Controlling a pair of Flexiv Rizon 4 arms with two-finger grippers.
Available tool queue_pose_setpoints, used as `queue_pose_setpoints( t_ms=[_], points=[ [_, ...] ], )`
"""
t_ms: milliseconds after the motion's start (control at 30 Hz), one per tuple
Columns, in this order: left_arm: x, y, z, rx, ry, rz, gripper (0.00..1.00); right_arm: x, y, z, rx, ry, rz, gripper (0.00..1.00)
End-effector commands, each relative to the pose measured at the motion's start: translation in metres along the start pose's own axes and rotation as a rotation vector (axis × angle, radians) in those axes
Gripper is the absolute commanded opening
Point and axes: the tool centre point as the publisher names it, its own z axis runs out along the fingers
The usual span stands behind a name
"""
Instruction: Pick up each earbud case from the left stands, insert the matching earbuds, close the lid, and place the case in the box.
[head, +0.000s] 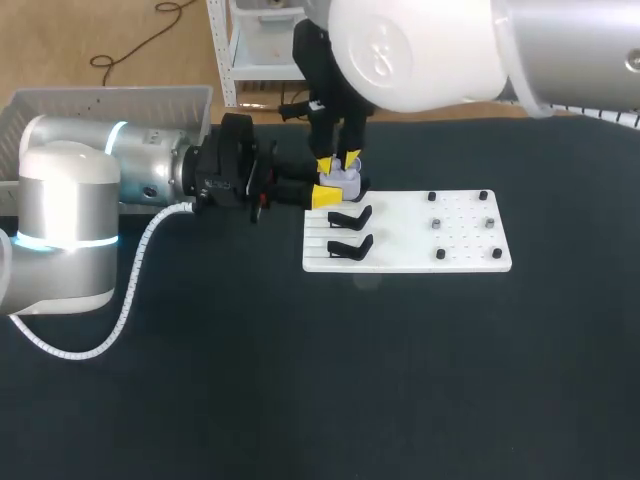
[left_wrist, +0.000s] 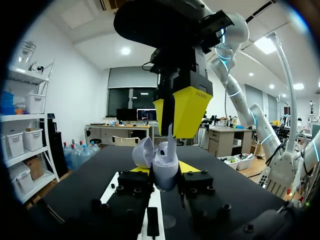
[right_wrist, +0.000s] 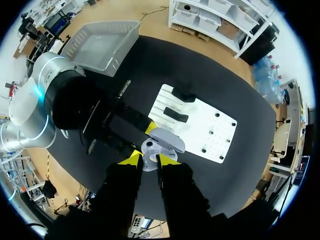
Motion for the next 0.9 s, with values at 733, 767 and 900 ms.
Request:
queue_pose_setpoints(
  t_ms=[733, 767, 900],
  points=[
    [0.0001, 0.0009, -0.0002, 0.003, 0.001, 0.0, 0.0, -0.0057, -0.0029, 0.0034, -0.007, 0.007, 0.006, 0.0],
    [0.0001, 0.0009, -0.0002, 0.003, 0.001, 0.0, 0.0, -0.0061, -0.003, 0.0032, -0.007, 0.007, 0.005, 0.0],
    [0.0001, 0.0009, -0.0002, 0.003, 0.001, 0.0, 0.0, -0.0075, -0.0026, 0.0038, -0.006, 0.009, 0.002, 0.0]
  ],
)
